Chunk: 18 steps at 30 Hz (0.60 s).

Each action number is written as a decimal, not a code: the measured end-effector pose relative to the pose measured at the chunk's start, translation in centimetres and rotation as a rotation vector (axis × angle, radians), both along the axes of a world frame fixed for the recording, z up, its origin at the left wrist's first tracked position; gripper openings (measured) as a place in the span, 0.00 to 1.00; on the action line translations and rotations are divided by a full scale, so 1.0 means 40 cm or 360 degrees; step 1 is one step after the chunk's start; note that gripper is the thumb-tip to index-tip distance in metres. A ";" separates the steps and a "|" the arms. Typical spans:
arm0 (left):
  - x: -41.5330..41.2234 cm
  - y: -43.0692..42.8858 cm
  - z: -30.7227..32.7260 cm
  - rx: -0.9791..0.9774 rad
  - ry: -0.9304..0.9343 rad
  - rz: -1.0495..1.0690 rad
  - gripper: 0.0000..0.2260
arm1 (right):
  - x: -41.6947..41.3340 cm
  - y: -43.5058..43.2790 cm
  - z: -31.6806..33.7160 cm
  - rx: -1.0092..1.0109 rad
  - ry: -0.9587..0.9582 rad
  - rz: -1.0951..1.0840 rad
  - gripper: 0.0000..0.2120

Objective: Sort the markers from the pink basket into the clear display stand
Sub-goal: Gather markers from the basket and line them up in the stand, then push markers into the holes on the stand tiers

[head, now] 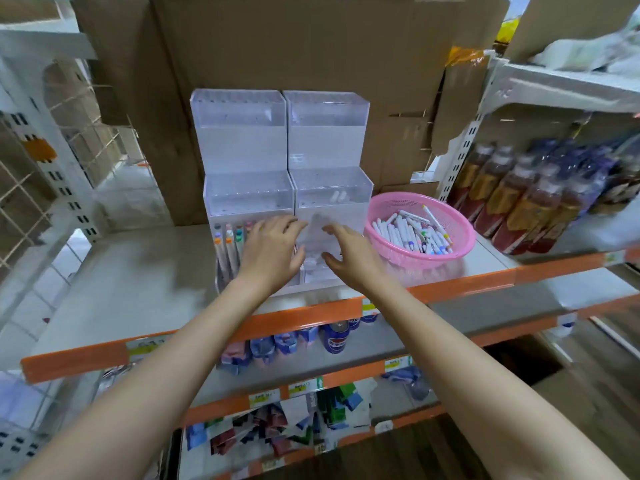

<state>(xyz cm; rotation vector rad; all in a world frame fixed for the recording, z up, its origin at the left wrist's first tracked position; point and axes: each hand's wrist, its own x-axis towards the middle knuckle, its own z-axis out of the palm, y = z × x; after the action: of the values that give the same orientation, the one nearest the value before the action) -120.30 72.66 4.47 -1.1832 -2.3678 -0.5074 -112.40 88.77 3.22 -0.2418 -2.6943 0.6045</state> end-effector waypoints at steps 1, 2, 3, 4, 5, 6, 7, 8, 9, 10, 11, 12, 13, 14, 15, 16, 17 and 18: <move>0.006 0.026 0.001 -0.0038 0.0023 -0.0021 0.19 | 0.009 0.021 0.000 0.0011 -0.0008 -0.0009 0.22; 0.013 0.054 0.001 -0.0070 0.0039 -0.0041 0.19 | 0.017 0.042 0.001 0.0016 -0.0014 -0.0014 0.22; 0.021 0.081 0.001 -0.0094 0.0048 -0.0065 0.19 | 0.025 0.064 0.004 0.0029 -0.0012 -0.0022 0.22; 0.030 0.110 0.001 -0.0109 0.0050 -0.0093 0.19 | 0.033 0.089 0.006 0.0053 -0.0005 -0.0039 0.22; 0.038 0.140 0.000 -0.0119 0.0039 -0.0118 0.20 | 0.041 0.116 0.009 0.0081 0.0003 -0.0060 0.21; 0.046 0.170 -0.001 -0.0126 0.0011 -0.0136 0.20 | 0.049 0.146 0.012 0.0096 0.0000 -0.0086 0.21; 0.054 0.200 -0.002 -0.0139 -0.0029 -0.0153 0.20 | 0.057 0.177 0.016 0.0107 -0.0003 -0.0106 0.21; 0.060 0.231 -0.003 -0.0158 -0.0062 -0.0170 0.20 | 0.063 0.211 0.018 0.0115 -0.0012 -0.0120 0.21; 0.065 0.263 -0.004 -0.0177 -0.0083 -0.0186 0.21 | 0.071 0.245 0.020 0.0124 -0.0017 -0.0127 0.20; 0.069 0.294 -0.006 -0.0187 -0.0099 -0.0207 0.21 | 0.077 0.279 0.020 0.0125 -0.0024 -0.0144 0.19; 0.072 0.326 -0.007 -0.0188 -0.0108 -0.0236 0.21 | 0.084 0.311 0.021 0.0129 -0.0027 -0.0174 0.19; 0.073 0.358 -0.010 -0.0190 -0.0111 -0.0269 0.20 | 0.090 0.341 0.023 0.0135 -0.0043 -0.0214 0.19; 0.075 0.391 -0.012 -0.0201 -0.0104 -0.0299 0.20 | 0.097 0.371 0.022 0.0149 -0.0076 -0.0251 0.20; 0.076 0.424 -0.013 -0.0218 -0.0097 -0.0322 0.20 | 0.103 0.400 0.021 0.0159 -0.0118 -0.0286 0.21; 0.077 0.457 -0.015 -0.0232 -0.0095 -0.0339 0.20 | 0.107 0.428 0.019 0.0163 -0.0151 -0.0309 0.22; 0.078 0.488 -0.016 -0.0239 -0.0099 -0.0349 0.20 | 0.110 0.455 0.016 0.0161 -0.0175 -0.0319 0.22; 0.080 0.518 -0.016 -0.0250 -0.0106 -0.0347 0.19 | 0.112 0.480 0.013 0.0170 -0.0196 -0.0327 0.22; 0.080 0.547 -0.017 -0.0276 -0.0112 -0.0334 0.19 | 0.111 0.504 0.010 0.0186 -0.0230 -0.0347 0.22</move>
<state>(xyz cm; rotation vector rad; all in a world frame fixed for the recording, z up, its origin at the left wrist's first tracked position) -117.09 94.56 3.79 -1.5264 -2.3991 -0.4236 -107.95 108.92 3.62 -0.5580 -2.7772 0.3762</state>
